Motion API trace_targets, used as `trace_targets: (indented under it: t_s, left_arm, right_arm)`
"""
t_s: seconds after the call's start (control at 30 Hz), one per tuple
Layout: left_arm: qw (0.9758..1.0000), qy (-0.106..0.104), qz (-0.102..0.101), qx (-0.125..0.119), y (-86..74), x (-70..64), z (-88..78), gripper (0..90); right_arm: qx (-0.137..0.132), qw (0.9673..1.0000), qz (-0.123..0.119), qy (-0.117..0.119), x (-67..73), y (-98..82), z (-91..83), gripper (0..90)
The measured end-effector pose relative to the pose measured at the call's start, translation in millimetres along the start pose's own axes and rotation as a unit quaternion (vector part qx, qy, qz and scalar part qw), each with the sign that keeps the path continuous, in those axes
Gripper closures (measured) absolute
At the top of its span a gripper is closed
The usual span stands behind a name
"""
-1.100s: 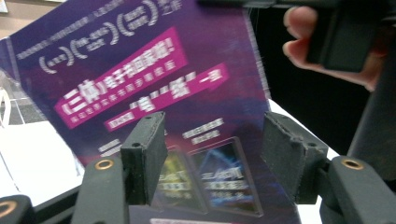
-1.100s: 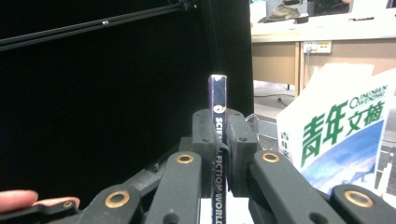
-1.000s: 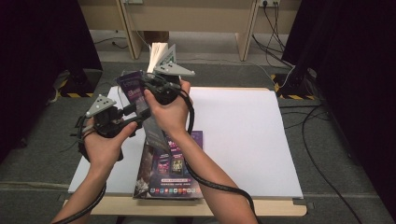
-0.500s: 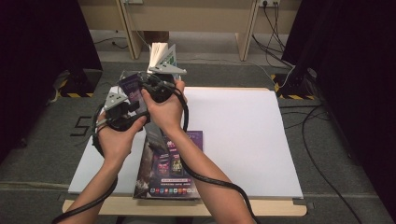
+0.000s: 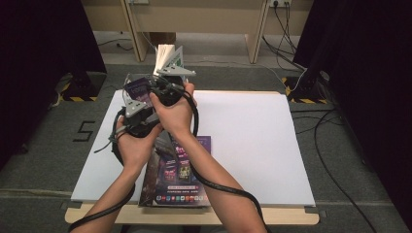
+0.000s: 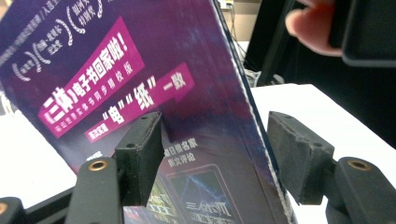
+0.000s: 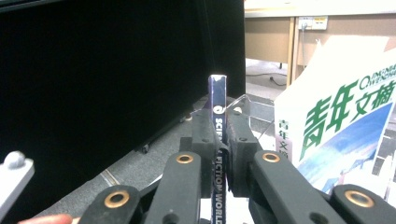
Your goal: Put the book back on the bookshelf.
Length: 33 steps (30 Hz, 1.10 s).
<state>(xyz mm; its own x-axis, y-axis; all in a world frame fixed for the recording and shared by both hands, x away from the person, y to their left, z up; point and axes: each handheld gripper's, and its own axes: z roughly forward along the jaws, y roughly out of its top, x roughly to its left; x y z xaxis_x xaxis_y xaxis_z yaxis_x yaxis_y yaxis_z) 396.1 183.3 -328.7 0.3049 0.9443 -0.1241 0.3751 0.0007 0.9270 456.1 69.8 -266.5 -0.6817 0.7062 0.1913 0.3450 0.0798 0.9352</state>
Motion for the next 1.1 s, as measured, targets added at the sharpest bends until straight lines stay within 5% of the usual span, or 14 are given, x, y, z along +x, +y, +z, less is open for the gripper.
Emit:
trace_targets:
  t_s: [0.37,0.77,1.1]
  left_arm:
    - [0.9995,0.027,0.01,-0.01,-11.9,-7.1,-1.9,41.7]
    - [0.999,0.02,-0.039,-0.012,-28.7,7.5,-16.8,63.2]
    - [0.9989,0.021,-0.041,0.01,-36.1,23.7,-27.2,77.0]
  right_arm:
    - [0.002,1.0,0.007,0.005,5.6,-0.2,-5.3,84.6]
    - [0.007,0.9998,-0.008,0.018,22.2,-6.7,-5.5,84.3]
    - [0.018,0.999,-0.034,0.023,38.8,-12.1,0.3,80.9]
